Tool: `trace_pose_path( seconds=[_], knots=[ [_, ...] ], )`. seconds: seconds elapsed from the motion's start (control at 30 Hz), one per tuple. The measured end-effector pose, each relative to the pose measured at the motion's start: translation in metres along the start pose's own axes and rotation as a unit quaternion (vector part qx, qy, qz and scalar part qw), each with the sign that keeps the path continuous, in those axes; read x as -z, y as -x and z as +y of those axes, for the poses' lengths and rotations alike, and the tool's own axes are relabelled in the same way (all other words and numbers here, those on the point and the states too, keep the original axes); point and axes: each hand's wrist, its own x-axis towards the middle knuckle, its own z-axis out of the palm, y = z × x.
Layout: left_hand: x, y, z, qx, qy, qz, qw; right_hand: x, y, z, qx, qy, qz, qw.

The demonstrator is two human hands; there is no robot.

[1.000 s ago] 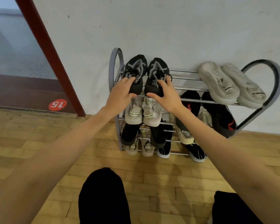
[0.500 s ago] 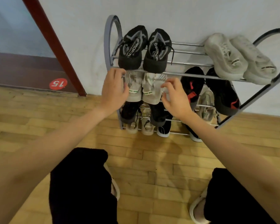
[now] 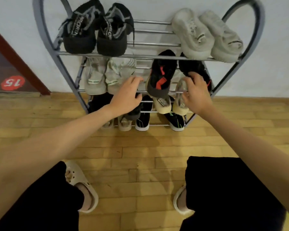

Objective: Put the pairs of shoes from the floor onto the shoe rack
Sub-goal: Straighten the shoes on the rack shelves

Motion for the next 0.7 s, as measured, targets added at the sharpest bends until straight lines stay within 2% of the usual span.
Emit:
trace_pose_path(
  seconds=[0.13, 0.23, 0.33, 0.5, 0.7],
  knots=[
    [-0.034, -0.035, 0.025, -0.002, -0.017, -0.02, 1.0, -0.008, 0.011, 0.039, -0.103, 0.0, -0.077, 0.992],
    [-0.055, -0.054, 0.03, 0.021, -0.026, -0.045, 0.998, -0.016, 0.011, 0.054, -0.105, 0.022, -0.121, 0.987],
    [-0.069, -0.062, 0.022, 0.02, -0.033, -0.052, 0.998, -0.021, 0.004, 0.061, -0.08, 0.03, -0.114, 0.99],
    [-0.072, -0.057, 0.012, 0.001, 0.009, -0.014, 1.0, -0.033, 0.007, 0.074, -0.039, 0.063, -0.091, 0.993],
    [-0.078, -0.05, 0.02, 0.011, 0.046, 0.029, 0.998, -0.031, 0.005, 0.071, -0.093, 0.057, -0.05, 0.993]
  ],
)
